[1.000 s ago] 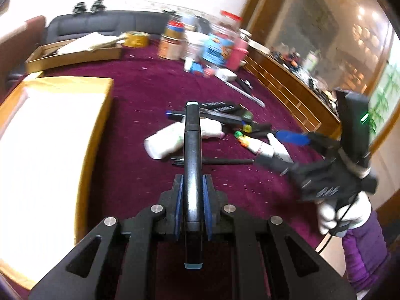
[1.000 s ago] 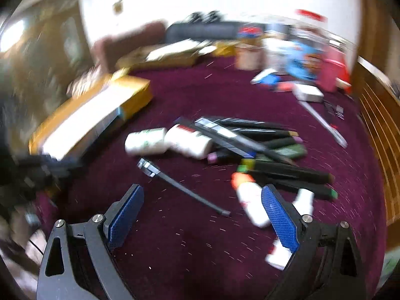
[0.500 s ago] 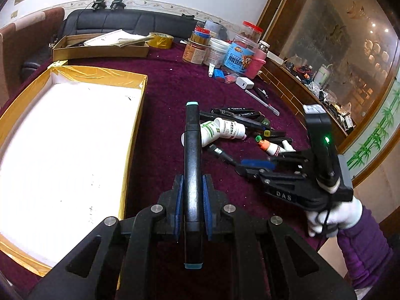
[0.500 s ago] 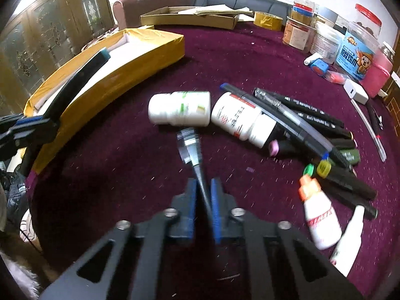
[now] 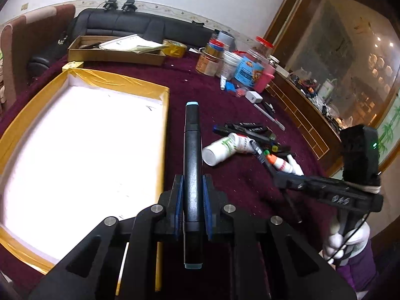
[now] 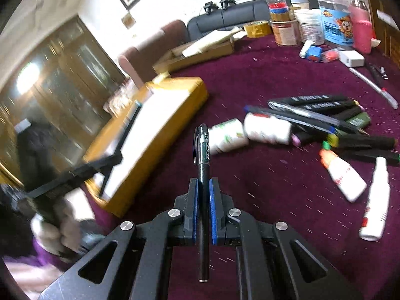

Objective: Organize rigid objects
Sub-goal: 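Carry marker and pen over the gold-rimmed white tray and open both grippers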

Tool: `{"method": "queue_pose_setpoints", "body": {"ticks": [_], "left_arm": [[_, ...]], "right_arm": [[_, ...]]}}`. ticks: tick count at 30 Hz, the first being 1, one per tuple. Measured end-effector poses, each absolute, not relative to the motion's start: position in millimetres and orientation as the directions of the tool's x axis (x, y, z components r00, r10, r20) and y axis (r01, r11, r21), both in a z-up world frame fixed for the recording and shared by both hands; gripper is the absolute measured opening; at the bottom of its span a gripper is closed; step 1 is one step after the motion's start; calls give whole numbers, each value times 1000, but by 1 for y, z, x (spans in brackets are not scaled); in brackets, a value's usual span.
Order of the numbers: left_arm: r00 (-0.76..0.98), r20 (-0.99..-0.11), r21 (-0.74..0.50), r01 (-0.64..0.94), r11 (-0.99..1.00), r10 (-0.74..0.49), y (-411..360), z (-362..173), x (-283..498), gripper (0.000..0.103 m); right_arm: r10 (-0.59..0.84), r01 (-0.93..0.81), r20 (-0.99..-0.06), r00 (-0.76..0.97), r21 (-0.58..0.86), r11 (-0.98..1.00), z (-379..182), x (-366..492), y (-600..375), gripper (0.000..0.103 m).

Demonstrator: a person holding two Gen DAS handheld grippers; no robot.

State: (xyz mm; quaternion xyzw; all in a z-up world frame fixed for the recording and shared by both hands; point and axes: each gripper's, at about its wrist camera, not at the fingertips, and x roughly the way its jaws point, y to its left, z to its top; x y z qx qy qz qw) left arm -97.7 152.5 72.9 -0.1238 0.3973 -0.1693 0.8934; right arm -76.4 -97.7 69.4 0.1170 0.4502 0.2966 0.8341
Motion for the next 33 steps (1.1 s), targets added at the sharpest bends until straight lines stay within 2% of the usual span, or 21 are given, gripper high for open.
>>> {"method": "queue_pose_setpoints", "body": {"ticks": [9,13,18,21,26,28,31,33], "left_arm": [[653,-703,-244,152,958,-282,182,86,-52,12],[645,-728,-221,102,970,-233,193,74,-19,12],[613,-761,-242,40,969,-215,204,51,9,12],[585,-777,-279,12,960,-233,209,39,20,12],[585,-786,-266,-26,964,-201,209,34,25,13],[582,-792,-250,-35,968,-184,209,33,25,17],[588,-794,-225,-50,973,-153,210,34,24,30],[598,-790,-206,-58,977,-131,210,36,23,37]], "right_arm": [[708,-344,-606,364,619,706,85,-18,-15,8],[694,-262,-633,342,645,718,70,20,22,8],[634,-183,-693,344,612,769,51,57,52,8],[608,-162,-716,342,593,789,44,66,58,8],[565,-156,-751,341,548,822,39,73,68,8],[544,-154,-762,351,527,836,38,75,70,8],[512,-178,-774,374,482,858,42,73,75,9],[506,-190,-771,386,470,862,45,70,74,13]]}}
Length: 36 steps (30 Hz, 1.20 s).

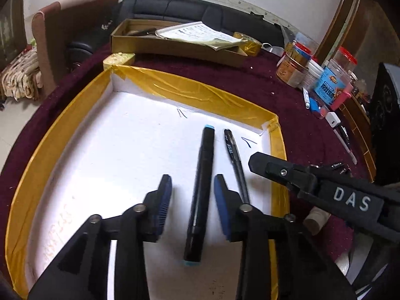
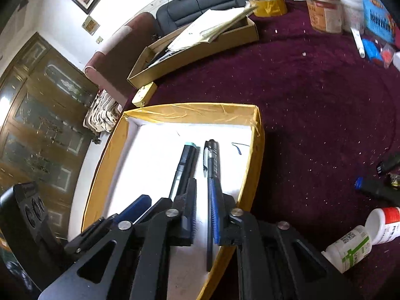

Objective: Organize rigid objects
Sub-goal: 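Carry marker and pen over the gold-rimmed white tray and open both grippers, then grasp the white QR-labelled pill bottle with left gripper while right gripper approaches bottles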

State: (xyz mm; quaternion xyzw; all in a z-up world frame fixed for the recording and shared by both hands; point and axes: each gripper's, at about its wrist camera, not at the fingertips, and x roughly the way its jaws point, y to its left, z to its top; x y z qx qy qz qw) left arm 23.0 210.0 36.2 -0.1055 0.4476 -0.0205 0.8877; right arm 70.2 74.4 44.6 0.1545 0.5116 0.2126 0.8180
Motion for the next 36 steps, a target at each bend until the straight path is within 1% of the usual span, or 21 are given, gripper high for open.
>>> {"method": "queue_pose_setpoints", "body": {"ticks": [1,2,4,5,8,9,10,11,12,14,15,17,18,20,26,36], "left_arm": [[604,-788,-196,-60,979,-120,210,38,22,41],[609,-785,-188,-60,980,-113,209,39,21,42],[619,-779,-168,-58,984,-96,208,42,19,43],[624,-777,-158,-56,986,-88,207,44,17,43],[637,-767,-137,-47,989,-76,201,52,10,44],[642,-764,-130,-43,991,-72,198,54,8,45],[647,-760,-122,-37,992,-69,195,57,5,49],[654,-754,-113,-29,993,-67,190,60,1,52],[659,-749,-105,-22,994,-64,186,62,-1,53],[671,-740,-71,-1,997,-52,174,67,-7,53],[675,-736,-56,8,998,-47,168,69,-9,53],[683,-729,-33,31,999,-45,155,73,-14,53],[685,-727,-26,41,999,-47,150,75,-15,53],[688,-724,-12,57,998,-48,138,78,-19,53],[691,-721,31,101,994,-47,102,82,-27,53],[666,-745,79,142,987,-36,60,73,-25,53]], "right_arm": [[507,-198,-766,395,468,861,47,67,73,16],[502,-206,-763,408,459,865,51,63,70,22],[491,-227,-748,447,436,871,60,55,64,32],[490,-237,-738,464,430,871,64,51,61,34],[453,-250,-705,546,379,891,81,35,41,36],[445,-251,-696,563,370,895,85,32,37,36],[427,-246,-680,596,351,903,91,25,26,39],[406,-238,-661,631,334,912,96,18,15,45],[393,-231,-649,651,324,918,100,14,8,49],[337,-199,-612,715,284,938,107,3,-11,63],[308,-181,-592,745,265,947,110,-1,-20,65],[269,-157,-542,796,245,957,114,-11,-41,74],[245,-139,-514,822,237,962,116,-16,-56,76],[219,-111,-501,837,237,965,117,-21,-75,78],[170,-17,-514,841,288,957,106,-27,-136,77],[132,96,-522,843,388,917,80,-38,-222,77]]}}
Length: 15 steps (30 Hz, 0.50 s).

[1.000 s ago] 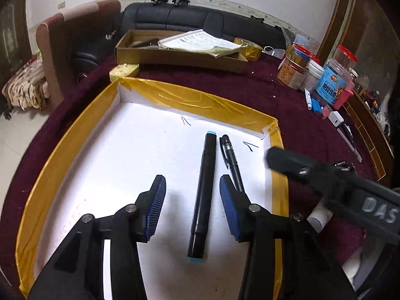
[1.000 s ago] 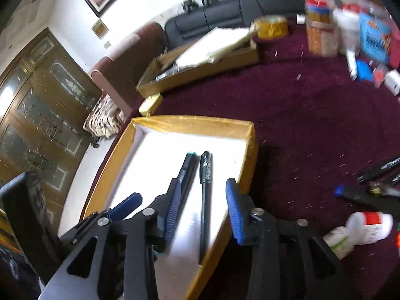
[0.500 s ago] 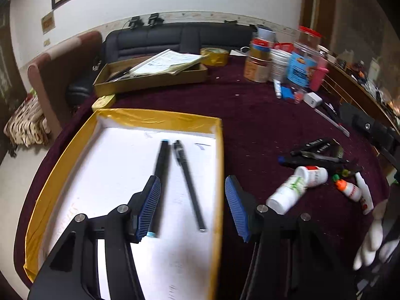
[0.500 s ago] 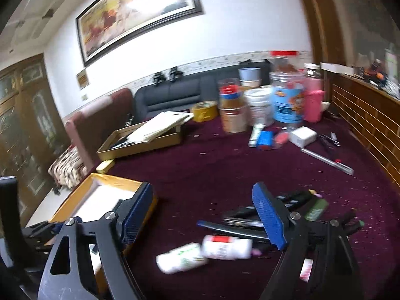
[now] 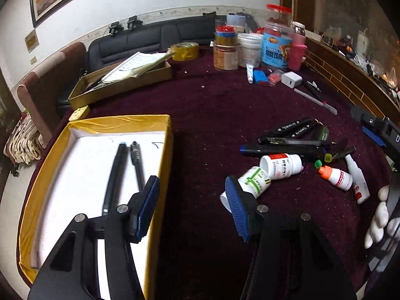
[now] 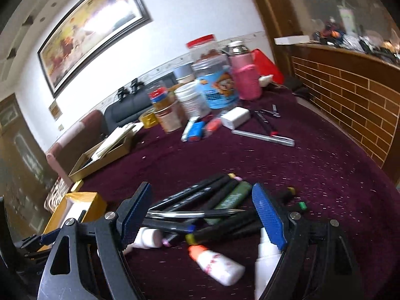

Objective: Organize rigid objects
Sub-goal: 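Grasp the white QR-labelled pill bottle with left gripper while right gripper approaches bottles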

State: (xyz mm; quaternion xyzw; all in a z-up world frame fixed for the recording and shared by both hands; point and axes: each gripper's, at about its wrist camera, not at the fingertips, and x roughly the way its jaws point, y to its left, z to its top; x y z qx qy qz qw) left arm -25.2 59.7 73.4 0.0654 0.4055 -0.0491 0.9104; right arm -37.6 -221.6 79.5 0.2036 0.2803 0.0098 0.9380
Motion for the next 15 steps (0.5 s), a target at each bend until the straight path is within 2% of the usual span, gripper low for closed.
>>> {"method": "queue_pose_setpoints", "body": {"ticks": [10,12,14,15], "left_arm": [[604,-796,73,170,983,-45,31,46,-3,53],[610,-790,48,174,984,-70,28,44,2,59],[616,-785,48,176,983,-72,22,42,8,72],[618,-782,44,181,983,-79,19,41,10,73]], "right_arm": [[134,178,-542,829,484,857,45,-32,-267,77],[156,180,-548,822,509,842,40,-32,-271,77],[165,182,-553,817,518,836,38,-31,-272,77],[169,184,-556,814,521,833,36,-31,-273,77]]}}
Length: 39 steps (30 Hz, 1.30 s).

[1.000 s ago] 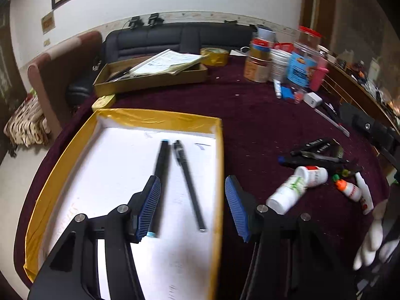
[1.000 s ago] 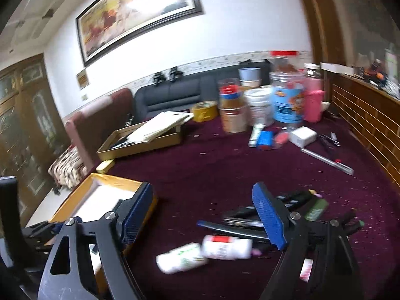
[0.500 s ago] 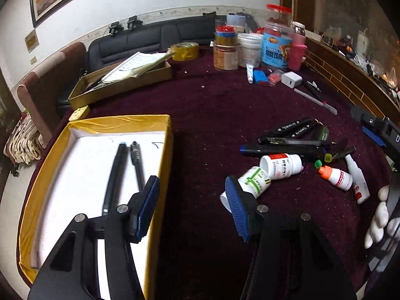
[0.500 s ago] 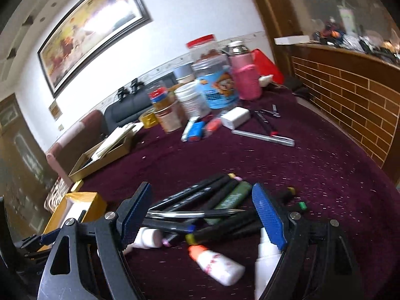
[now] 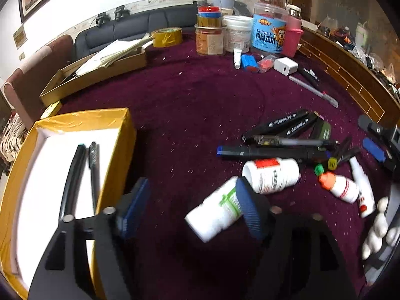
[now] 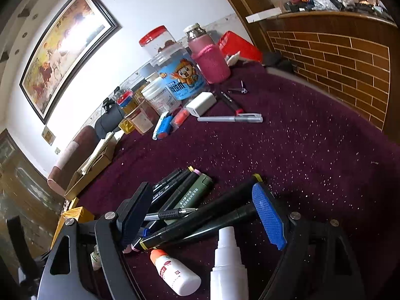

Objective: Organize rigid objects
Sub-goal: 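Grasp the white QR-labelled pill bottle with left gripper while right gripper approaches bottles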

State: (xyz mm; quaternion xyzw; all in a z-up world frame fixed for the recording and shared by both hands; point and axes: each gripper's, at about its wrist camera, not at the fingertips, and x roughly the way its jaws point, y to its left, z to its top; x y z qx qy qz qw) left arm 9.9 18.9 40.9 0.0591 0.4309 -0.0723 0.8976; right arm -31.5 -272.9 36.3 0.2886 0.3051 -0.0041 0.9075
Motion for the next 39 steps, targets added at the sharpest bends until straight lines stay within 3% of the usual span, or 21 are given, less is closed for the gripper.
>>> {"method": "queue_pose_setpoints", "body": {"ticks": [9,13,19,28,36,39], "left_arm": [[579,-796,-6,284,959,-176,6,33,6,77],[647,-745,68,318,946,-164,6,46,-7,77],[632,-770,165,324,932,-84,-4,30,-4,77],[676,-723,2,209,978,-143,32,51,-17,80],[620,-769,1,240,971,-153,12,24,-7,82],[570,-809,18,269,963,-144,1,6,-3,79]], "right_arm": [[208,164,-575,791,527,834,32,-32,-268,77],[210,163,-581,787,523,836,31,-31,-266,77],[207,160,-591,780,507,847,31,-28,-263,77],[206,163,-601,772,501,850,29,-27,-262,77],[196,168,-606,771,490,855,28,-27,-261,77],[190,168,-608,771,482,860,28,-27,-261,78]]}}
